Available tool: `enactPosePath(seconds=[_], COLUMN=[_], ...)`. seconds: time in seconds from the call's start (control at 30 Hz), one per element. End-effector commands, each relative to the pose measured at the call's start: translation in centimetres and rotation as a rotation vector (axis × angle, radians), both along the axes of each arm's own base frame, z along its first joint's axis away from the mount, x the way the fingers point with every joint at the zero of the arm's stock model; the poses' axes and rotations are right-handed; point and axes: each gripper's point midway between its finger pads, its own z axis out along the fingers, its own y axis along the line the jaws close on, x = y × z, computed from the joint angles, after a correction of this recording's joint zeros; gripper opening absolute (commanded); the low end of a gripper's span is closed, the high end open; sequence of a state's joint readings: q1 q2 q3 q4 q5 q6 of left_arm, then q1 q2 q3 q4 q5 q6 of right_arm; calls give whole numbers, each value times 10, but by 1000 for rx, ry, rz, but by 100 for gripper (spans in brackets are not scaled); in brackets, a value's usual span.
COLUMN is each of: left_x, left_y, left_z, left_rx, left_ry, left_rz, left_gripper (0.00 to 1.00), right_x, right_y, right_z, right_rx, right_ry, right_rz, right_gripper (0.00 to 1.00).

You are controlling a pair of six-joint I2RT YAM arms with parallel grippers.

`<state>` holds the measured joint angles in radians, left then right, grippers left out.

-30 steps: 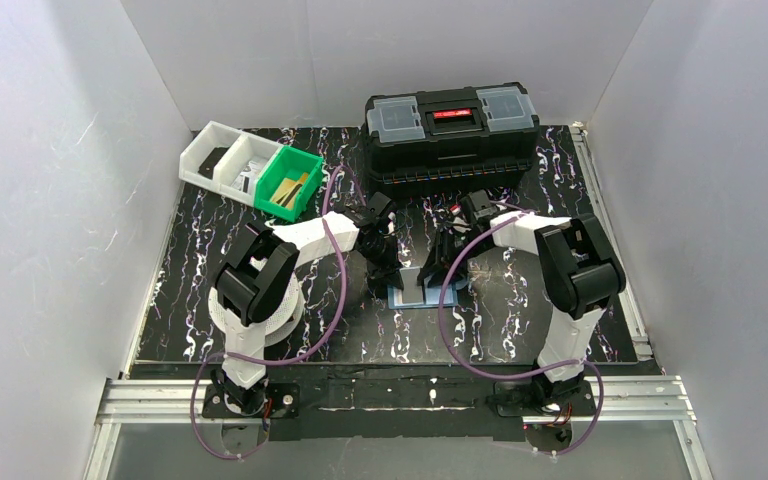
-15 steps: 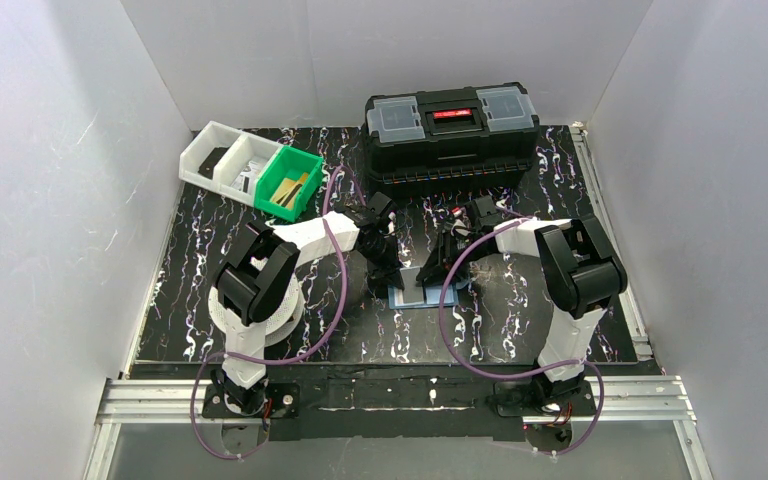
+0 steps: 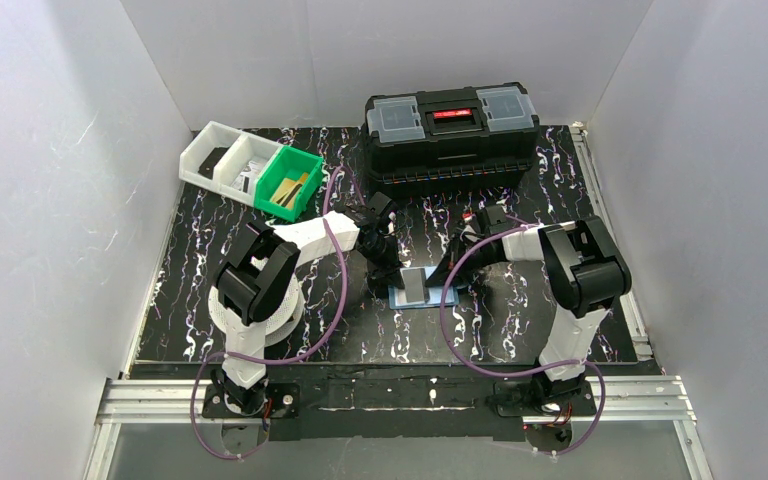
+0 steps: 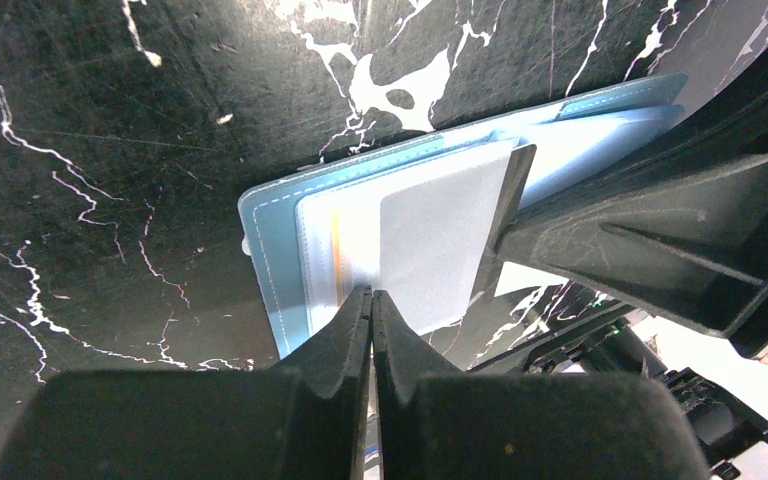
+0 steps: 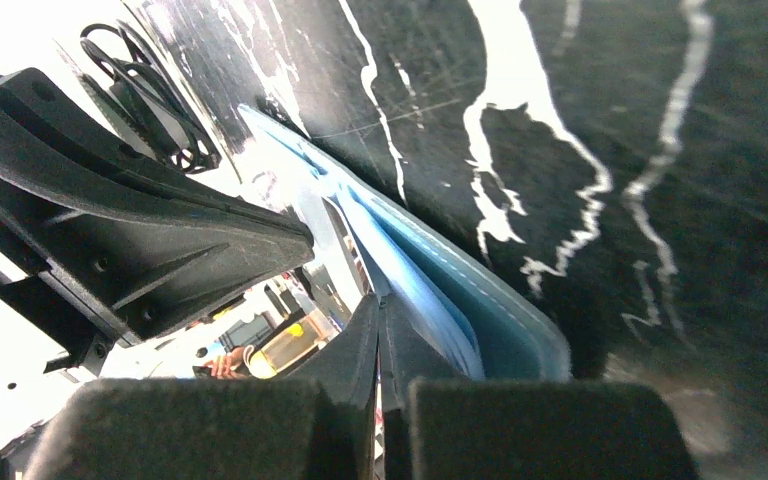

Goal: Take the credit cards out of the card holder
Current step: Remove the credit card from the card holder.

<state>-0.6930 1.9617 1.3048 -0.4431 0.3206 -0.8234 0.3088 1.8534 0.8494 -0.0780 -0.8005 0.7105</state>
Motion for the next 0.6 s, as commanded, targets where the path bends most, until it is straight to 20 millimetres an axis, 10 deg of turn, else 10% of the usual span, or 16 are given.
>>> enactPosePath(seconds=[0.0, 0.13, 0.33, 0.57], left_x=[-18, -18, -17, -17], left_y=[32, 31, 28, 25], left_z=[-40, -40, -41, -41], left_rx=[180, 175, 169, 160], left_ry=[67, 72, 75, 79], left_rz=[0, -1, -6, -12], left_gripper=[0, 0, 0, 0], right_x=[5, 4, 0, -1], right_y=[-9, -10, -6, 1], right_z=[6, 5, 5, 0], right_rx=[14, 24, 56, 57], right_ry=[-40, -35, -22, 3], right_rz=[-30, -31, -14, 15], right_gripper=[1, 1, 41, 39])
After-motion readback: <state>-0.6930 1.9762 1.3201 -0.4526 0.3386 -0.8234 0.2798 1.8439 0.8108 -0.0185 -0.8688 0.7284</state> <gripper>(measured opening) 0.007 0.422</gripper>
